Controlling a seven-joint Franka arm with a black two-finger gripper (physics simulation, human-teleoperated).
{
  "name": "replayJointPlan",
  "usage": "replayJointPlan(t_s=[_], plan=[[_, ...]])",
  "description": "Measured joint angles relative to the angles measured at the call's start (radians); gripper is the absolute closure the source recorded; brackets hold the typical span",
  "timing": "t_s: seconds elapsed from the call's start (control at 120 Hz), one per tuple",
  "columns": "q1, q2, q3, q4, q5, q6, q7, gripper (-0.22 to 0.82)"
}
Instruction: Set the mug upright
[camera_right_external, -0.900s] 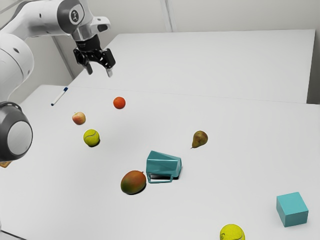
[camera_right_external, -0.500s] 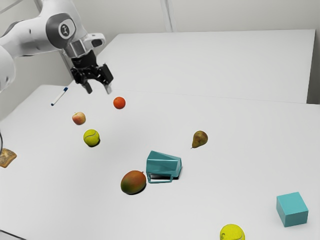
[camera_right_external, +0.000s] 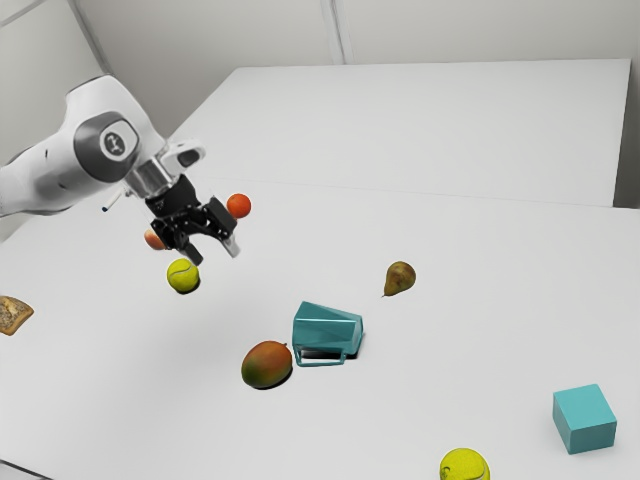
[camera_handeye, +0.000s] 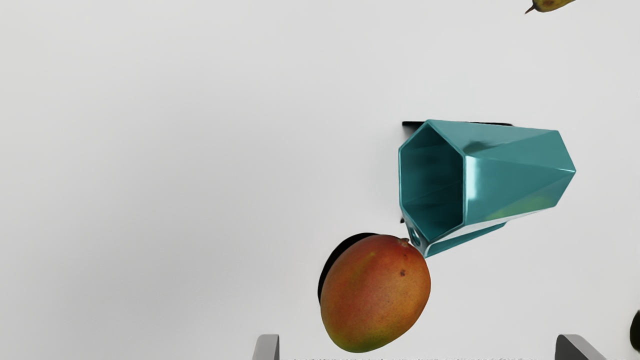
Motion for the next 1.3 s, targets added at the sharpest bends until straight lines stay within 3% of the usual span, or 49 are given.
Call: replayJointPlan(t_s=[0.25,0.658,1.3], plan=[[-0.022,0.045,-0.001,-0.118,-0.246,0.083,0.112,0.00],[-0.057,0.198,-0.001,-0.130,-0.575,0.212,0.379,0.00],[-0.104,0.277,-0.004,-0.132,-0.819,0.191,0.677,0.00]])
